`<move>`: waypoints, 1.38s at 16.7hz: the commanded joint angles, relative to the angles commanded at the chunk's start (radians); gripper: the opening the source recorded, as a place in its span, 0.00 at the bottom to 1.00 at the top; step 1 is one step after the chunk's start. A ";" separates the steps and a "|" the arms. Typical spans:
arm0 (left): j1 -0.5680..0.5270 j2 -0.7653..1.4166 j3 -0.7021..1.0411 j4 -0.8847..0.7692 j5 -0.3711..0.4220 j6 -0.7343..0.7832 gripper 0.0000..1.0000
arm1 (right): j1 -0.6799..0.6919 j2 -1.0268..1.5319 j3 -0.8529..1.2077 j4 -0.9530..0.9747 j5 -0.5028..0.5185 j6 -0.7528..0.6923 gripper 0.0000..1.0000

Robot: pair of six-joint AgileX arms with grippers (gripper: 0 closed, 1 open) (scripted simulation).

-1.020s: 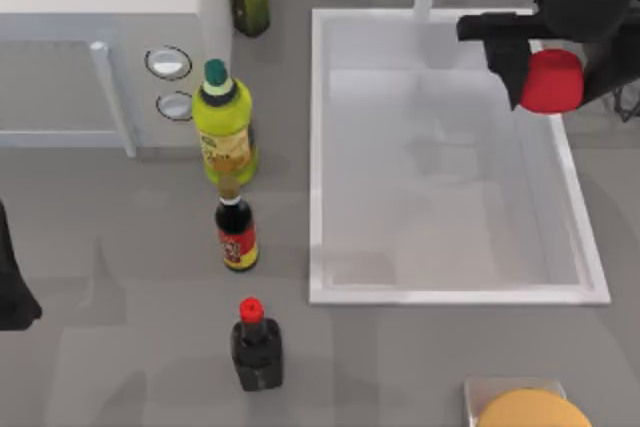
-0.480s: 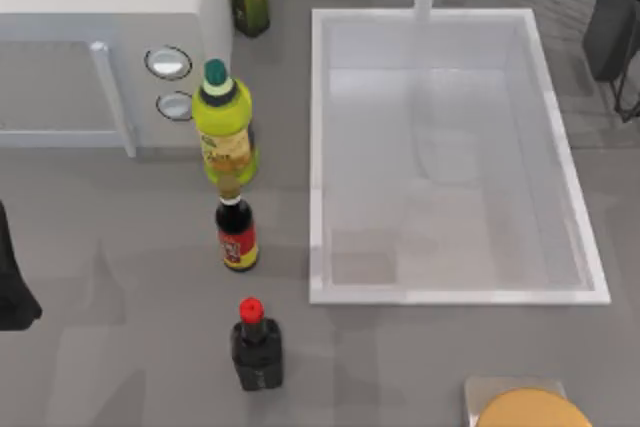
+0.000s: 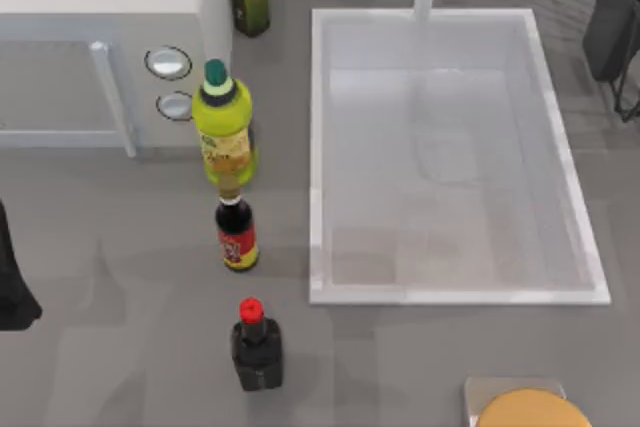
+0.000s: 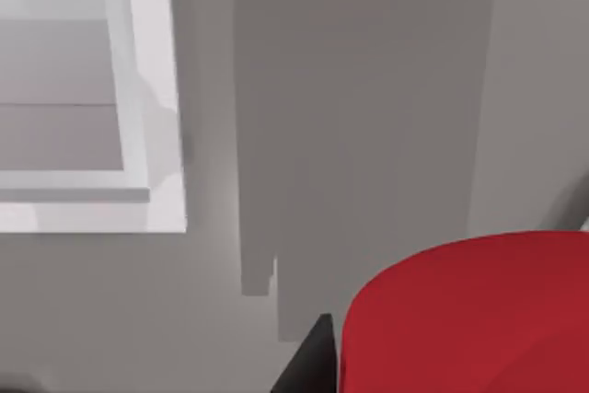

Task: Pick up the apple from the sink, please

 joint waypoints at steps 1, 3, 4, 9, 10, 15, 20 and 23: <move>0.000 0.000 0.000 0.000 0.000 0.000 1.00 | 0.000 0.006 -0.036 0.045 0.000 0.000 0.00; 0.000 0.000 0.000 0.000 0.000 0.000 1.00 | 0.000 0.022 -0.118 0.158 0.000 0.001 0.00; 0.000 0.000 0.000 0.000 0.000 0.000 1.00 | 0.000 0.029 -0.161 0.215 0.000 0.001 0.00; 0.000 0.000 0.000 0.000 0.000 0.000 1.00 | 0.000 0.056 -0.287 0.355 -0.001 0.002 0.00; 0.000 0.000 0.000 0.000 0.000 0.000 1.00 | 0.000 0.056 -0.287 0.355 -0.001 0.002 0.00; 0.000 0.000 0.000 0.000 0.000 0.000 1.00 | 0.000 0.056 -0.287 0.355 -0.001 0.002 0.23; 0.000 0.000 0.000 0.000 0.000 0.000 1.00 | 0.000 0.056 -0.287 0.355 -0.001 0.002 0.60; 0.000 0.000 0.000 0.000 0.000 0.000 1.00 | 0.000 0.056 -0.287 0.355 -0.001 0.002 0.83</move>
